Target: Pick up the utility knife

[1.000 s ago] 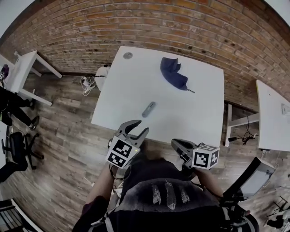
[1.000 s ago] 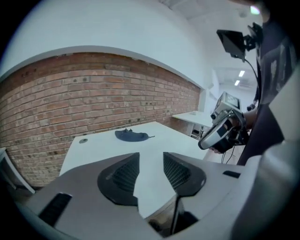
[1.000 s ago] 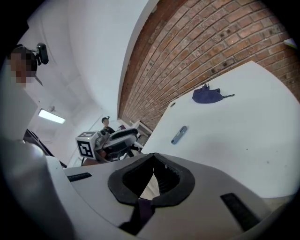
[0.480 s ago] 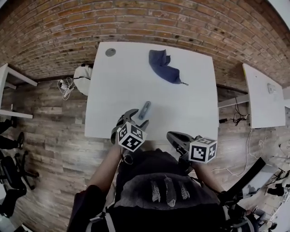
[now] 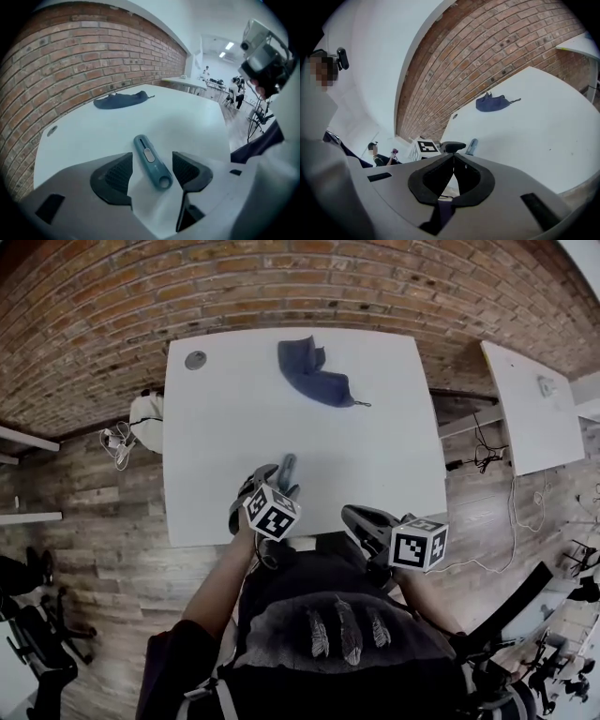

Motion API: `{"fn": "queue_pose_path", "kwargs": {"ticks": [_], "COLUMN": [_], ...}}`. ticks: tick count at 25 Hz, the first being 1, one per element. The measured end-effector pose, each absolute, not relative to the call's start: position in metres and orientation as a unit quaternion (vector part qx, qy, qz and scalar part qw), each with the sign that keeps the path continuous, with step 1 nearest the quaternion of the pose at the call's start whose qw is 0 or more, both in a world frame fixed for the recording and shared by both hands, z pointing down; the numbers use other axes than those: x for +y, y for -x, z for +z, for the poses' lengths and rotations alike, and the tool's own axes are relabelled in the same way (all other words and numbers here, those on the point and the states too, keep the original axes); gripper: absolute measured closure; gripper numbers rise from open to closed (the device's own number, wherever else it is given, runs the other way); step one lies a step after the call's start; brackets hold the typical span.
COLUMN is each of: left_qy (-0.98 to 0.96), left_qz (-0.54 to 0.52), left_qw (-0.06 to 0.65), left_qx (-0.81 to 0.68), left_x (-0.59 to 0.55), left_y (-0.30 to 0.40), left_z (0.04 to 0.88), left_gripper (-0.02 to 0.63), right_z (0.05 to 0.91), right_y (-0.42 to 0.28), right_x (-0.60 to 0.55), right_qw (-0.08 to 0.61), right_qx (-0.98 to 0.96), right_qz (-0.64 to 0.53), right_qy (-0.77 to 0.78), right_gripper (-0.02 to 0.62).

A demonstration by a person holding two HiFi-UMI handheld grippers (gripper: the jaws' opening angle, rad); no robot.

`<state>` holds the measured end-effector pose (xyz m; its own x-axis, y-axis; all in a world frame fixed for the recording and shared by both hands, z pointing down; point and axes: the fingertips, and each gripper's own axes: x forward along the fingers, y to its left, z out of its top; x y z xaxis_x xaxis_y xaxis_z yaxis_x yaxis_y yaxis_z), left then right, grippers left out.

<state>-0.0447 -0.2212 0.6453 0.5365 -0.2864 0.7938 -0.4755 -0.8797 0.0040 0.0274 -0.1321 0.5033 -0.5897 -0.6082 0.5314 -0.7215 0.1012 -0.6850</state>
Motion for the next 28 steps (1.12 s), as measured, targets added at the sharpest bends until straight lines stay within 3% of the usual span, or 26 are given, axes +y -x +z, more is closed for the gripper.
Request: {"fn": "queue_pose_path", "kwargs": {"ticks": [12, 21, 25, 28], "left_qy": [-0.863, -0.856, -0.855, -0.866], "left_qz": [0.415, 0.415, 0.399, 0.374], "left_qw": [0.164, 0.181, 0.205, 0.18], "left_qx": [-0.238, -0.247, -0.261, -0.278], "left_x": [-0.22, -0.224, -0.231, -0.238], "left_y": [0.055, 0.049, 0.053, 0.057], "left_z": [0.658, 0.663, 0.659, 0.633], "left_gripper": [0.345, 0.47, 0.477, 0.477], "right_z": [0.514, 0.519, 0.518, 0.516], "right_y": [-0.058, -0.086, -0.078, -0.065], "right_x": [-0.165, -0.175, -0.188, -0.191], "right_qw": [0.065, 0.04, 0.048, 0.055], "right_qx": [-0.761, -0.758, -0.762, -0.769], "right_qz": [0.523, 0.537, 0.533, 0.529], "right_qy": [-0.378, -0.369, -0.364, -0.355], "right_gripper": [0.595, 0.595, 0.595, 0.594]}}
